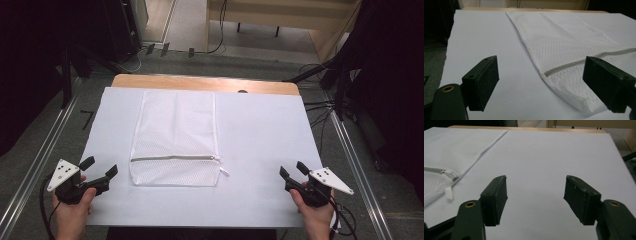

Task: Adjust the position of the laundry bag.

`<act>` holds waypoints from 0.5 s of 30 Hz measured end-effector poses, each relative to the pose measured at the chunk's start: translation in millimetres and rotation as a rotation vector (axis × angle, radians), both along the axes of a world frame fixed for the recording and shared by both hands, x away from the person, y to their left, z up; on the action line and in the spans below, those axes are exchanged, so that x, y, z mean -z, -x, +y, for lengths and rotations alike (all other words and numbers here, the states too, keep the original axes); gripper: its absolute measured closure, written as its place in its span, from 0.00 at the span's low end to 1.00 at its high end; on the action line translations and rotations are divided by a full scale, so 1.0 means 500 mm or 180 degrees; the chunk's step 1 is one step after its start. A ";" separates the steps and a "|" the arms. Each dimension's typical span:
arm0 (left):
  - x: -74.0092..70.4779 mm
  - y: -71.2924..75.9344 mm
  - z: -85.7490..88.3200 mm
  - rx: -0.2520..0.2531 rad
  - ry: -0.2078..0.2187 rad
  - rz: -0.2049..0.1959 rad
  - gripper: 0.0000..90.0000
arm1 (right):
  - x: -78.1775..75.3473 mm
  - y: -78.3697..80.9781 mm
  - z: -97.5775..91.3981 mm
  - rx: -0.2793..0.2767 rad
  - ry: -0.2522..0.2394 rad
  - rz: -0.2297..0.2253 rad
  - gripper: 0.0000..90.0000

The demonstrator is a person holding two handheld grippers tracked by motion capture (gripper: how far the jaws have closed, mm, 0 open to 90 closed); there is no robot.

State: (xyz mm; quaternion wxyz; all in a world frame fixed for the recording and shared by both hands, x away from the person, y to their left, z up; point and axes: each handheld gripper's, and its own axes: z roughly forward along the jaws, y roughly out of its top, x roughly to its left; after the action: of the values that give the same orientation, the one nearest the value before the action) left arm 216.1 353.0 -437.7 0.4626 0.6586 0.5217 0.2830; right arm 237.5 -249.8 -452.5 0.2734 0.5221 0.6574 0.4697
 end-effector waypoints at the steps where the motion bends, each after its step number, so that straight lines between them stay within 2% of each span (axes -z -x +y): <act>1: 0.000 -0.002 0.001 -0.0008 0.0026 0.0010 0.15 | -0.002 -0.004 0.010 -0.0024 -0.0010 0.0008 0.43; 2: -0.001 -0.003 0.001 -0.0018 0.0052 0.0020 0.15 | -0.007 -0.013 0.030 -0.0089 -0.0037 0.0022 0.44; 4: -0.002 -0.004 0.002 -0.0043 0.0115 0.0002 0.15 | -0.014 -0.033 0.072 -0.0108 0.0029 0.0080 0.49; 5: 0.000 -0.005 0.001 -0.0053 0.0110 0.0001 0.15 | -0.018 -0.045 0.097 -0.0107 0.0076 0.0152 0.50; 7: 0.002 -0.005 0.000 -0.0031 0.0070 0.0034 0.15 | -0.026 -0.070 0.146 -0.0168 0.0188 0.0200 0.57; 8: 0.002 -0.004 -0.001 -0.0023 0.0055 0.0035 0.15 | -0.027 -0.083 0.168 -0.0218 0.0191 0.0215 0.59; 14: 0.003 0.002 0.001 -0.0037 0.0057 0.0043 0.15 | -0.005 -0.157 0.291 -0.0477 0.0167 0.0487 0.67; 15: 0.003 0.002 0.001 -0.0046 0.0066 0.0045 0.15 | -0.003 -0.164 0.303 -0.0482 0.0182 0.0511 0.68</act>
State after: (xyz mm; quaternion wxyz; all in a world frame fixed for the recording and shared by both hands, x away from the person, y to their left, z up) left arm 215.2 353.5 -439.3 0.4637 0.6520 0.5325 0.2762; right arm 319.3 -98.5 -451.1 0.1983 0.4989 0.7278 0.4266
